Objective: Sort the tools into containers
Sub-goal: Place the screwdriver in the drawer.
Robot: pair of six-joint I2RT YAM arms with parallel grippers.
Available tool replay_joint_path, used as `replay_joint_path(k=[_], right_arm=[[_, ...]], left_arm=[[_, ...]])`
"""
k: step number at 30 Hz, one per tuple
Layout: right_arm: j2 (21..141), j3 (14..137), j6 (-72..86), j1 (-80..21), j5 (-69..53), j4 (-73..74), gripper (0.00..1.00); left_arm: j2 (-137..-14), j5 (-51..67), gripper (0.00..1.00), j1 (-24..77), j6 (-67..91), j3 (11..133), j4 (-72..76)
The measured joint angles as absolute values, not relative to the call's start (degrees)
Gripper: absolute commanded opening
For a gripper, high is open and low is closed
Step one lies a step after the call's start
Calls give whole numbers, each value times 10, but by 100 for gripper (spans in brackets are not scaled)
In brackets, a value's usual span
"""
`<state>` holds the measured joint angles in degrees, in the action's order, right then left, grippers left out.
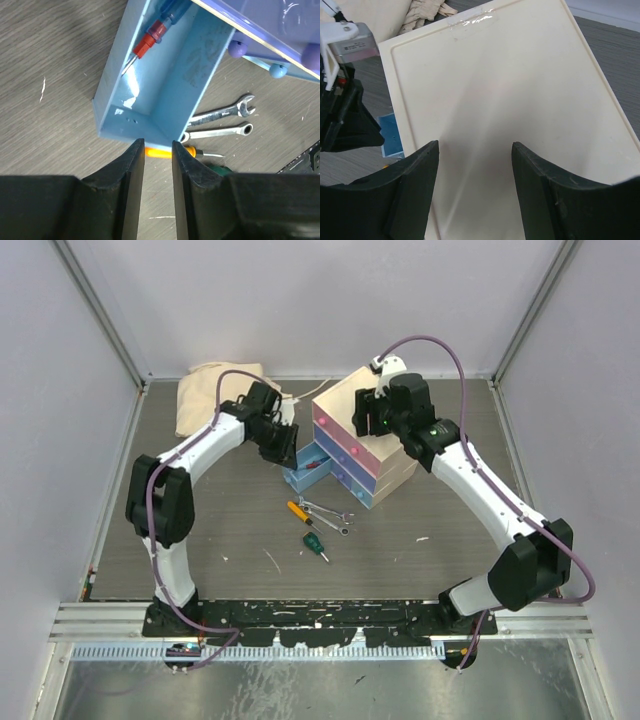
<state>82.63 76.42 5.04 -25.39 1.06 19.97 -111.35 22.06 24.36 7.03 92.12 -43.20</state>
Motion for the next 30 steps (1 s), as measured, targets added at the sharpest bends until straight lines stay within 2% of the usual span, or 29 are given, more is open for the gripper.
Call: replay_joint_path(k=[15,24,30], right_arm=[[809,753,50,-254,16,207,66],[801,748,50,-254,17,213,66],[795,743,48,-254,17,212,66]], left_arm=[[-887,189,38,235,99,768,-319],[-851,156,38,235,157,625,-249],[-835,147,43,235,187,566,-214]])
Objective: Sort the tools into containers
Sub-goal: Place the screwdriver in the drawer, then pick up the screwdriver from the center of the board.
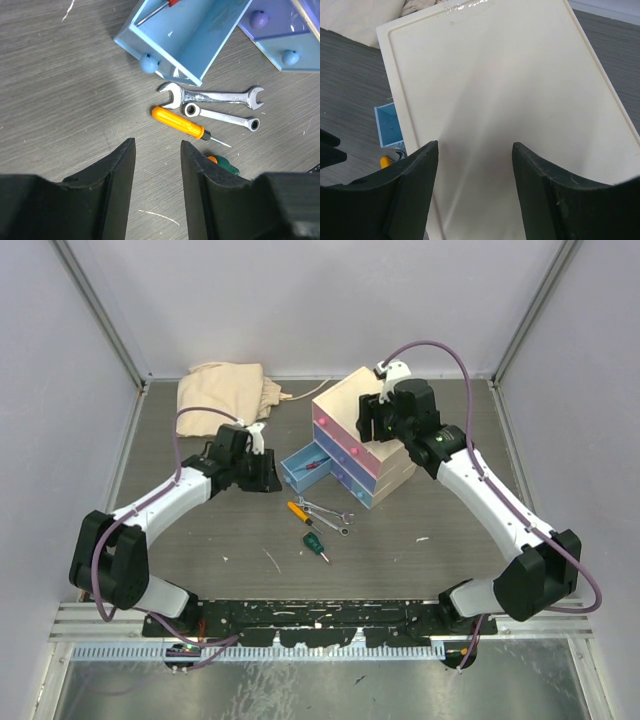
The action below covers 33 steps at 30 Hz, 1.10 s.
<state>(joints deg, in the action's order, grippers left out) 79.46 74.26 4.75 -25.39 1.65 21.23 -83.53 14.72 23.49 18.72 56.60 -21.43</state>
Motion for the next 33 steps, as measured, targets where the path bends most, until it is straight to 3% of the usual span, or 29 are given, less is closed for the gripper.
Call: replay_joint_path(k=[8,17,26,33], right_arm=[[775,730,46,-254,19,220,66],[702,704,51,-254,40,241,66],[661,674,64,-254,60,255,67],[647,663,66,-254,66,255,68]], left_arm=[[-811,140,42,235,219,519,-185],[-747,55,53,264,321,457,-167],[-688,-116,60,432,495,427,-182],[-754,-229,66,532,613,468,-243]])
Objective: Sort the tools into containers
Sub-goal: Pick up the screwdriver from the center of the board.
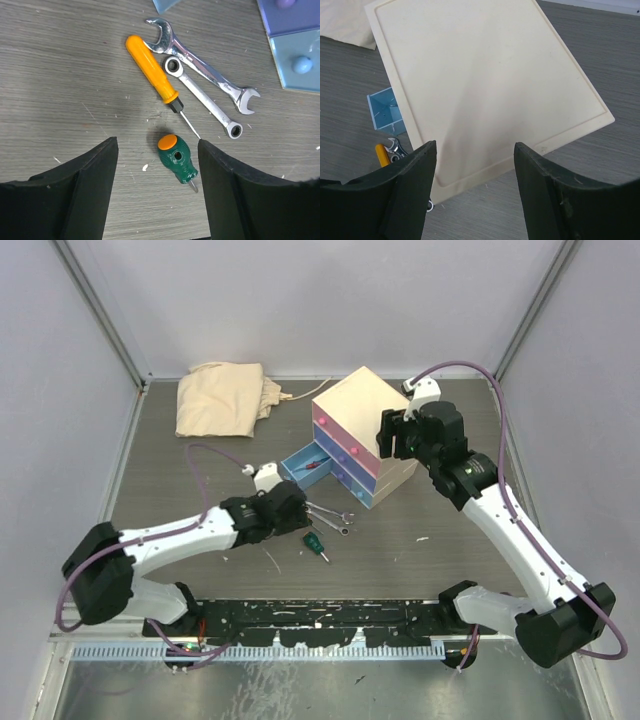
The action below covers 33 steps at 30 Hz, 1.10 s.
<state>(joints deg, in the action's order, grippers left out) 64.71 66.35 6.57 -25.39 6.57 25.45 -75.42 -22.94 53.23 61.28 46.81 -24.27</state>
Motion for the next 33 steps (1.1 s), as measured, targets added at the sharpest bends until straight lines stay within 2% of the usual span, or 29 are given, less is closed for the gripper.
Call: replay_joint_path(k=[6,15,24,33], right_arm=[[642,649,67,-254,66,254,68],[641,642,67,-254,66,253,68],[641,641,73,-254,65,252,69],[641,640,79,-254,61,249,69]], left_arm=[[-864,-270,65,587,678,548,-291],[-952,-281,59,619,727,595,-335],[-959,-287,55,640,757,609,-371],[-969,-287,47,654,776,608,-379]])
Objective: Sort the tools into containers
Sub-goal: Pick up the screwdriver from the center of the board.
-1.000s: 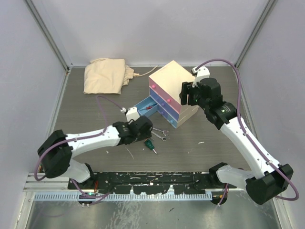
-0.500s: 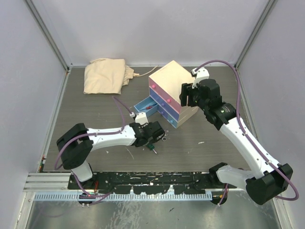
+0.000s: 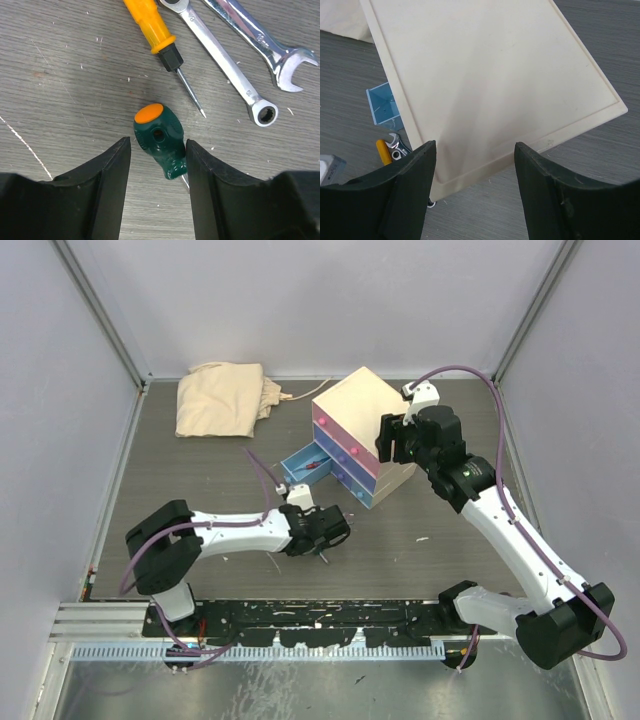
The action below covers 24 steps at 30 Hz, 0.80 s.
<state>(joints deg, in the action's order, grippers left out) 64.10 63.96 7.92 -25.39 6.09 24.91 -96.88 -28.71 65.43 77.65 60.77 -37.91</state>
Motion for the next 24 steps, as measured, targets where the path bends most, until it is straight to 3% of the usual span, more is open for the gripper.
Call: replay_joint_path(k=[6,17,21,24], right_arm=[[641,640,79,-254,59,249,69],[641,640,79,-254,58,249,69],[641,640,79,-254,58,249,69],[641,640,79,-254,58,249,69]], left_arm=[[-1002,-287,40,655,777,608,-371],[-996,-293,11,655,763,601,-369],[-947,-305,8,655,705,567,-376],[-880,-315,11,647,628,542,-363]])
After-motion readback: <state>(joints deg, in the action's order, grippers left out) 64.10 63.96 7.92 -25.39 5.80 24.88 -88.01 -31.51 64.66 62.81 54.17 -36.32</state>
